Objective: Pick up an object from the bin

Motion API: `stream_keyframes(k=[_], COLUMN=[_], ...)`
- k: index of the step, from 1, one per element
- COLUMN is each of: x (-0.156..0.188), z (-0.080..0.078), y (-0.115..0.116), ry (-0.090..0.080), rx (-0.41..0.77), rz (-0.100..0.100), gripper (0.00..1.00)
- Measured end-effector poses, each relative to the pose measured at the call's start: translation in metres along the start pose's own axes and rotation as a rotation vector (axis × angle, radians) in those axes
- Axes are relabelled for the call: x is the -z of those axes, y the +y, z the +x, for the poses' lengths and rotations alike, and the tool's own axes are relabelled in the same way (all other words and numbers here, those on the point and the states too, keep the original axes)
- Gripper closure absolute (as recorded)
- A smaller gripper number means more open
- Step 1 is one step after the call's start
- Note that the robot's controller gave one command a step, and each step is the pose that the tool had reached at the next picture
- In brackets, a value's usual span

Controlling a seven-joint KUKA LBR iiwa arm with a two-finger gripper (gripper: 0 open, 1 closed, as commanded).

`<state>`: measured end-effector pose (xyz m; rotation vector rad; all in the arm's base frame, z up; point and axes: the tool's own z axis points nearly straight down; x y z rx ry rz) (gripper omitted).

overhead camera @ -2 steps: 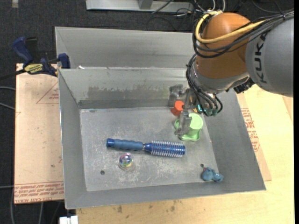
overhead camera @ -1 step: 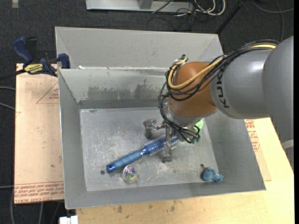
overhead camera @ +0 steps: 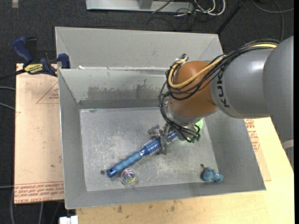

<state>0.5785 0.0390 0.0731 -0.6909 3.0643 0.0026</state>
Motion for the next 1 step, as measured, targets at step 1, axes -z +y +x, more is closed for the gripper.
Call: stream_keyframes(k=[1], x=[0.133], z=[0.0283], y=[0.004], ry=[-0.007], rx=[-0.013], rz=[0.004], gripper=[1.0])
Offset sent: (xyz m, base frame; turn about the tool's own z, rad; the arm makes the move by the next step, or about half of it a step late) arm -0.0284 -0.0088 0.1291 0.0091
